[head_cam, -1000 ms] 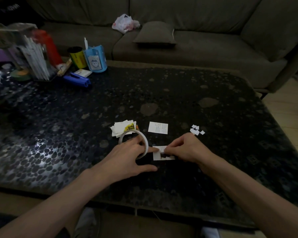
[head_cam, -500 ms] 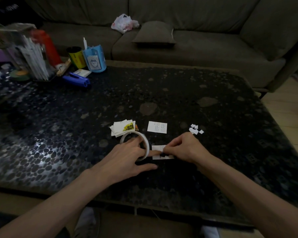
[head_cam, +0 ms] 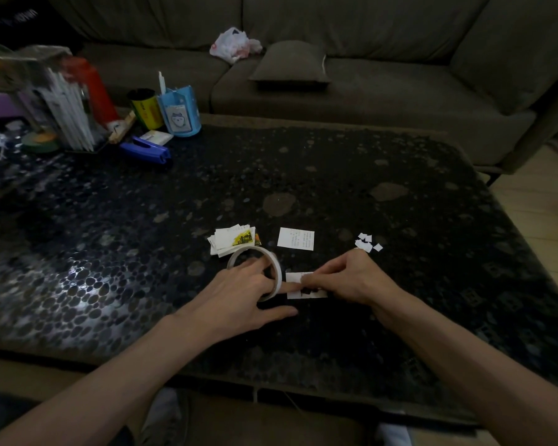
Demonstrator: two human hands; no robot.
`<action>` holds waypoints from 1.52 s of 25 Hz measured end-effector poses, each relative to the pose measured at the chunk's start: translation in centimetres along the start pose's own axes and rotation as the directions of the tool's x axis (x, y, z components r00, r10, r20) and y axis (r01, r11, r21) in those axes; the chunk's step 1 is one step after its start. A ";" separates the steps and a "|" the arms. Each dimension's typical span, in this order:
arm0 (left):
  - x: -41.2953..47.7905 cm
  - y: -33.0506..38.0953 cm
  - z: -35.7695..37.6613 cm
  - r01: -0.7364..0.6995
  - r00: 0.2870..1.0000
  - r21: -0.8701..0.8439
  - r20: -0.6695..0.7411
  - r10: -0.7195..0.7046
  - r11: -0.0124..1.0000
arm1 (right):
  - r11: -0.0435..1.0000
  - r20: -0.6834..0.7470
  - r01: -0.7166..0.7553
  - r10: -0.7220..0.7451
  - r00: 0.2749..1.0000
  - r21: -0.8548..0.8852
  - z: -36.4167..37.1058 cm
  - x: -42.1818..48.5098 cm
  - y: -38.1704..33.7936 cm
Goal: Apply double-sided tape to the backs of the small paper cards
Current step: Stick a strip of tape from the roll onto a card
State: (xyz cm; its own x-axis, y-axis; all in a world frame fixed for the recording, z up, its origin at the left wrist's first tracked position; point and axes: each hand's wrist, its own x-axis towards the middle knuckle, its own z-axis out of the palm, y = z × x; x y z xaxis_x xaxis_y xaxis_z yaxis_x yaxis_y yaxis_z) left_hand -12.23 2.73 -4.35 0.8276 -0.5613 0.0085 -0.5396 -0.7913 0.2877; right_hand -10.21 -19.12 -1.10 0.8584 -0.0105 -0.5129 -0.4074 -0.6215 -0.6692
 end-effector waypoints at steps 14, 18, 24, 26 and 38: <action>0.0 0.1 0.0 -0.046 0.999 0.062 -0.008 0.047 0.997 | 0.979 -0.084 0.093 -0.109 0.990 -0.180 -0.4 0.5 0.7; 0.0 0.0 0.3 -0.044 0.999 0.084 -0.018 0.046 0.996 | 0.948 -0.151 0.115 -0.166 0.975 -0.298 0.5 0.6 0.9; -0.1 -0.2 0.4 -0.048 0.999 0.122 -0.006 0.049 0.991 | 0.987 -0.109 0.059 -0.076 0.991 -0.148 -0.3 0.9 0.8; -0.1 -0.2 0.4 -0.048 0.999 0.117 -0.009 0.049 0.992 | 0.990 -0.107 0.061 -0.075 0.991 -0.130 -0.4 1.0 1.0; -0.5 -1.1 -0.6 -0.123 0.992 0.158 -0.010 0.126 0.980 | 0.981 -0.116 0.067 -0.089 0.989 -0.180 -0.5 1.8 1.2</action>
State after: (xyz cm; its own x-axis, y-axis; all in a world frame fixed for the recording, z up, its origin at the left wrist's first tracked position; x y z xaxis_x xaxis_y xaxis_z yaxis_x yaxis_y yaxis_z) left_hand -11.99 4.05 -4.05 0.7545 -0.6541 0.0540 -0.6548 -0.7447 0.1293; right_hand -9.01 -20.27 -2.56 0.9216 -0.0459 -0.3855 -0.2861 -0.7513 -0.5947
